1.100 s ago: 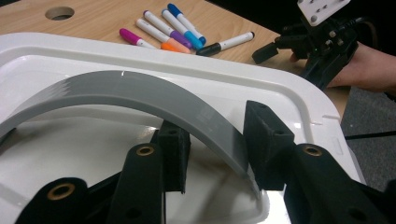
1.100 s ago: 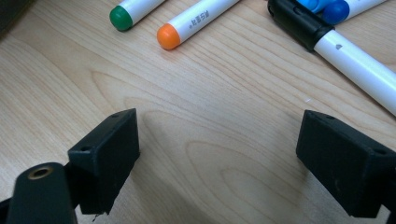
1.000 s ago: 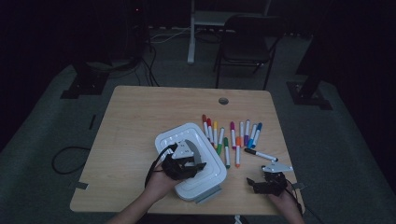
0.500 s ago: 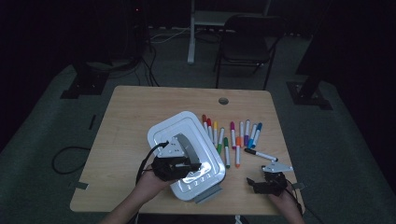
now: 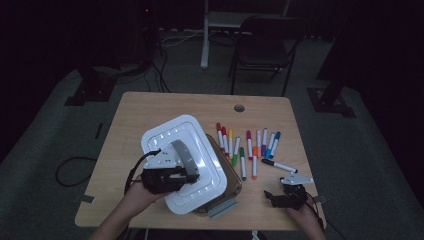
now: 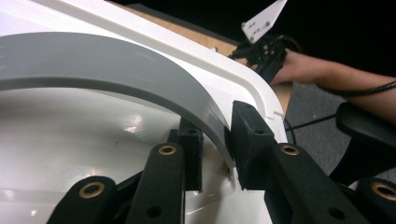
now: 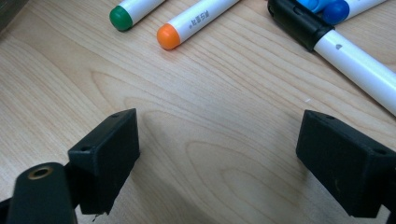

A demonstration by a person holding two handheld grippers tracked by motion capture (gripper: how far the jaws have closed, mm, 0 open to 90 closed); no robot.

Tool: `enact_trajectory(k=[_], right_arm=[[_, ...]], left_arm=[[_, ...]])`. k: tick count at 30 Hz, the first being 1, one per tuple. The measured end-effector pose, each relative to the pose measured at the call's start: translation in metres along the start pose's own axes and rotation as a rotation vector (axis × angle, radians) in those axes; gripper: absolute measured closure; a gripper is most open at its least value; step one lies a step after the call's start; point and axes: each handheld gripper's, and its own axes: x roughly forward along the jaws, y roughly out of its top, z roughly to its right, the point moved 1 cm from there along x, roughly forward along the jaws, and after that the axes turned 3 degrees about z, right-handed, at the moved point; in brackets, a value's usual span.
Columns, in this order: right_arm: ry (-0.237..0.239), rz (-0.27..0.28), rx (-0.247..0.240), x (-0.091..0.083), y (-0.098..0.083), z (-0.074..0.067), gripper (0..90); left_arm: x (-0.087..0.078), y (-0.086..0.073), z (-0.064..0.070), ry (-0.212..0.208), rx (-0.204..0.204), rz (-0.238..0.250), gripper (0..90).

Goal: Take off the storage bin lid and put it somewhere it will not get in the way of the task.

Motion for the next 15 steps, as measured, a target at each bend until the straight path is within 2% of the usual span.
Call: enact_trajectory(k=[6,7,15], right_arm=[[0.001,-0.001,0.002,0.000,0.000,0.000,13.2],[0.001,-0.001,0.002,0.000,0.000,0.000,13.2],[0.001,-0.002,0.002,0.000,0.000,0.000,13.2]], left_arm=[[-0.017,-0.010,-0.007,0.012,-0.002,-0.012,75.4],[-0.024,-0.015,-0.009,0.029,-0.001,-0.017,75.4],[-0.053,-0.034,-0.021,0.055,-0.011,-0.033,75.5]])
